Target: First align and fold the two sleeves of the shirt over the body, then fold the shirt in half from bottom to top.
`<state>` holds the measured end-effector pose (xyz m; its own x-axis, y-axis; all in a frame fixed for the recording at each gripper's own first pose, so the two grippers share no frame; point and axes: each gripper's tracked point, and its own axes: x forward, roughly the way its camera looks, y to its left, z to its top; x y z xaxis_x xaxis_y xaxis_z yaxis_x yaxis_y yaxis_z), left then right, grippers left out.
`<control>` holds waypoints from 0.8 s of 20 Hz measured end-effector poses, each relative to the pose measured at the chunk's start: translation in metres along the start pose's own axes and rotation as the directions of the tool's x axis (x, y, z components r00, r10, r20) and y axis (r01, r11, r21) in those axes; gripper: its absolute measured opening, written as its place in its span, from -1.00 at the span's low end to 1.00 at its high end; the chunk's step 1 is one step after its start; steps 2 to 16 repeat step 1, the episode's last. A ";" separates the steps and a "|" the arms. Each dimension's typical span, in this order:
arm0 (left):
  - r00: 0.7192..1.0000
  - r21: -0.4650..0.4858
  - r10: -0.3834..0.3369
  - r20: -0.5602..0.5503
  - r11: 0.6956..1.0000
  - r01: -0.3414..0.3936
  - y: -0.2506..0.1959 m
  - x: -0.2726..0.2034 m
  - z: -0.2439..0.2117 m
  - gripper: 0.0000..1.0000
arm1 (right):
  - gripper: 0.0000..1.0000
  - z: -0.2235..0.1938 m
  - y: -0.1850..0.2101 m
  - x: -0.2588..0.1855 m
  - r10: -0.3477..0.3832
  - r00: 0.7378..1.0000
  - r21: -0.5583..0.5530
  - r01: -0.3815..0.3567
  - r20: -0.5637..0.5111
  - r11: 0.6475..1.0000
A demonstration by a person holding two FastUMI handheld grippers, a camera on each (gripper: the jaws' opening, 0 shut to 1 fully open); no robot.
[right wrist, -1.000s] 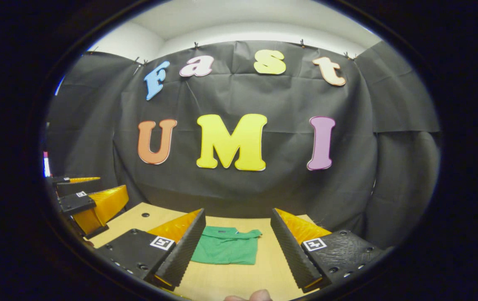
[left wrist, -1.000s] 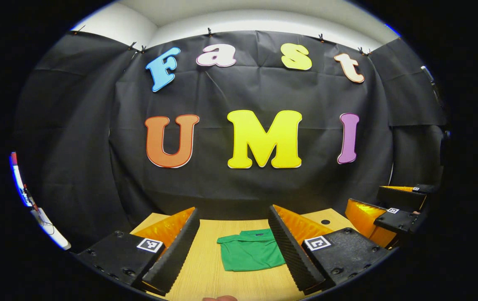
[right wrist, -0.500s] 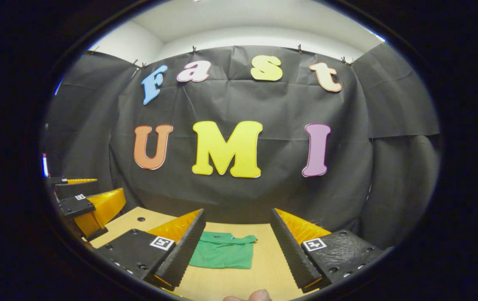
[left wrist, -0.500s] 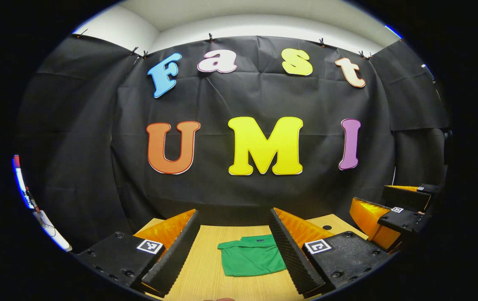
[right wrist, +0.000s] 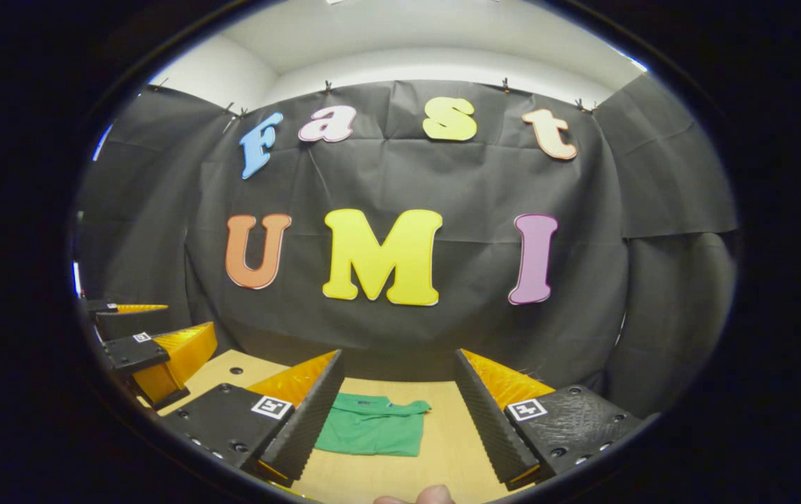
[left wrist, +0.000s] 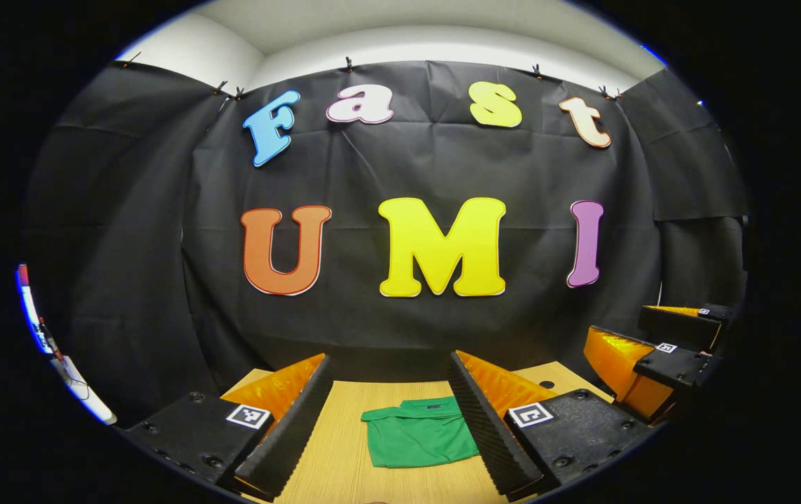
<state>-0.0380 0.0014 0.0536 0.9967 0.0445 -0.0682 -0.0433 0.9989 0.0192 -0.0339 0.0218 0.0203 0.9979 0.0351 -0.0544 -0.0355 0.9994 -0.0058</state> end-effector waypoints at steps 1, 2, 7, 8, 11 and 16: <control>1.000 -0.001 -0.002 0.001 1.000 0.002 -0.002 0.002 0.000 1.00 | 0.94 0.000 -0.001 0.002 0.001 1.000 0.003 -0.001 -0.004 1.000; 1.000 -0.001 -0.002 0.001 1.000 0.002 -0.002 0.002 0.000 1.00 | 0.94 0.000 -0.001 0.002 0.001 1.000 0.003 -0.001 -0.004 1.000; 1.000 -0.001 -0.002 0.001 1.000 0.002 -0.002 0.002 0.000 1.00 | 0.94 0.000 -0.001 0.002 0.001 1.000 0.003 -0.001 -0.004 1.000; 1.000 -0.001 -0.002 0.001 1.000 0.002 -0.002 0.002 0.000 1.00 | 0.94 0.000 -0.001 0.002 0.001 1.000 0.003 -0.001 -0.004 1.000; 1.000 -0.001 -0.002 0.001 1.000 0.002 -0.002 0.002 0.000 1.00 | 0.94 0.000 -0.001 0.002 0.001 1.000 0.003 -0.001 -0.004 1.000; 1.000 -0.001 -0.002 0.001 1.000 0.002 -0.002 0.002 0.000 1.00 | 0.94 0.000 -0.001 0.002 0.001 1.000 0.003 -0.001 -0.004 1.000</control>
